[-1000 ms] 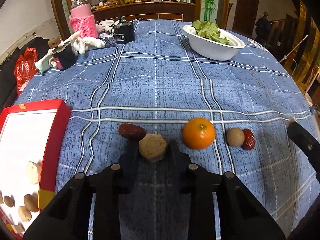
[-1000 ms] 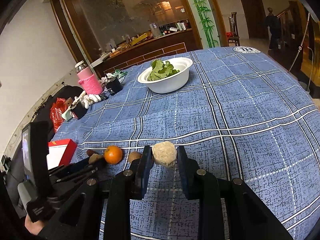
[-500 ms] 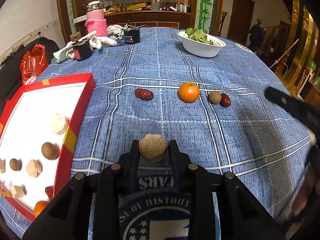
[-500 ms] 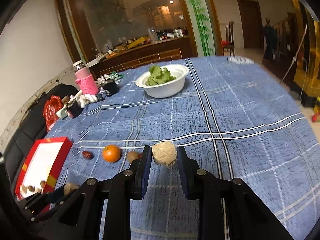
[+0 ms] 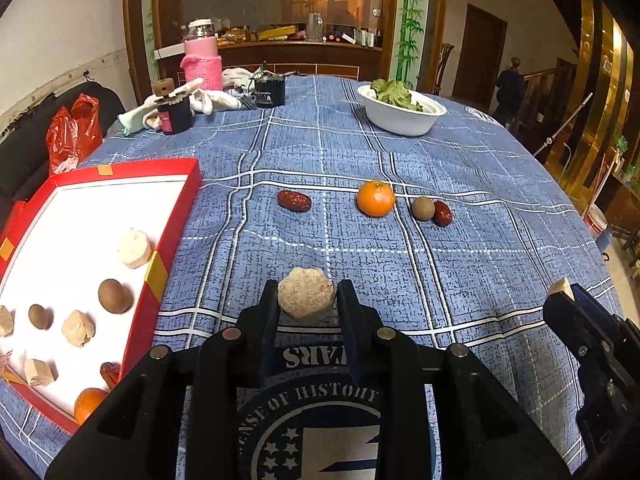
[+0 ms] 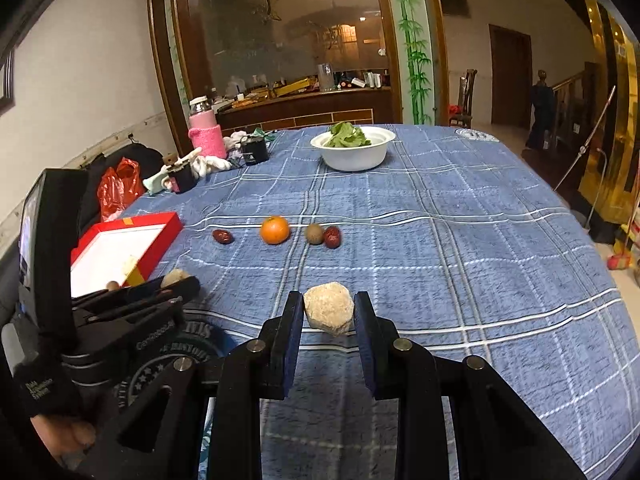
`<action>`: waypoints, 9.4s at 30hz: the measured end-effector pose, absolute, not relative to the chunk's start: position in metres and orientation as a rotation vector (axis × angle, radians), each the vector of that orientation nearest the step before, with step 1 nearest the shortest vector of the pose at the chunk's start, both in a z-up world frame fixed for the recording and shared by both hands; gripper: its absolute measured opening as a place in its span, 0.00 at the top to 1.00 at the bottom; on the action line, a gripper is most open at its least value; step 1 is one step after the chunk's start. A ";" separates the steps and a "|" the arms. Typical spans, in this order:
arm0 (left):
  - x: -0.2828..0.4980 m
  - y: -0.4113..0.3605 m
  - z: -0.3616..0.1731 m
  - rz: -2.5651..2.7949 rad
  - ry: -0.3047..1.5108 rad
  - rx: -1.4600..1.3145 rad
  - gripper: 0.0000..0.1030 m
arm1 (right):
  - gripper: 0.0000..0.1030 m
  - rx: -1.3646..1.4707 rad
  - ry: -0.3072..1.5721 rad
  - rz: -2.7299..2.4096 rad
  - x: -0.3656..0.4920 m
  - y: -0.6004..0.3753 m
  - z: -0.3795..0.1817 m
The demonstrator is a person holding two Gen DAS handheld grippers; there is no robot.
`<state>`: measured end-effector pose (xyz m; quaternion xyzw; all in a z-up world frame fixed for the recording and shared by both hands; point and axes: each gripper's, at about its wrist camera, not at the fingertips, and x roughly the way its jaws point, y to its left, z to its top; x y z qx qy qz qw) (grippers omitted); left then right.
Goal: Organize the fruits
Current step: 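Lift both beige chunks above the table, then carry both beige chunks over the red box, then open both tools to drop the beige chunks into the box, then grasp a red date with the right tool while the left grasps another, then lift both red dates and carry them over the red box, then open both tools to drop the red dates into the box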
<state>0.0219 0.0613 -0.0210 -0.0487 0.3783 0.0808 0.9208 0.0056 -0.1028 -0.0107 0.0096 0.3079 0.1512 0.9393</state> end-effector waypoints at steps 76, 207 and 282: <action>-0.061 0.255 0.005 0.614 0.632 -0.288 0.74 | 0.75 -0.055 0.634 0.681 0.002 0.029 0.014; 0.017 0.063 -0.025 0.198 0.867 -0.096 0.75 | 0.81 -0.017 0.763 0.411 0.033 -0.090 -0.023; -0.019 0.315 -0.011 0.642 0.821 -0.298 0.74 | 0.82 -0.247 0.773 0.808 0.043 0.204 -0.011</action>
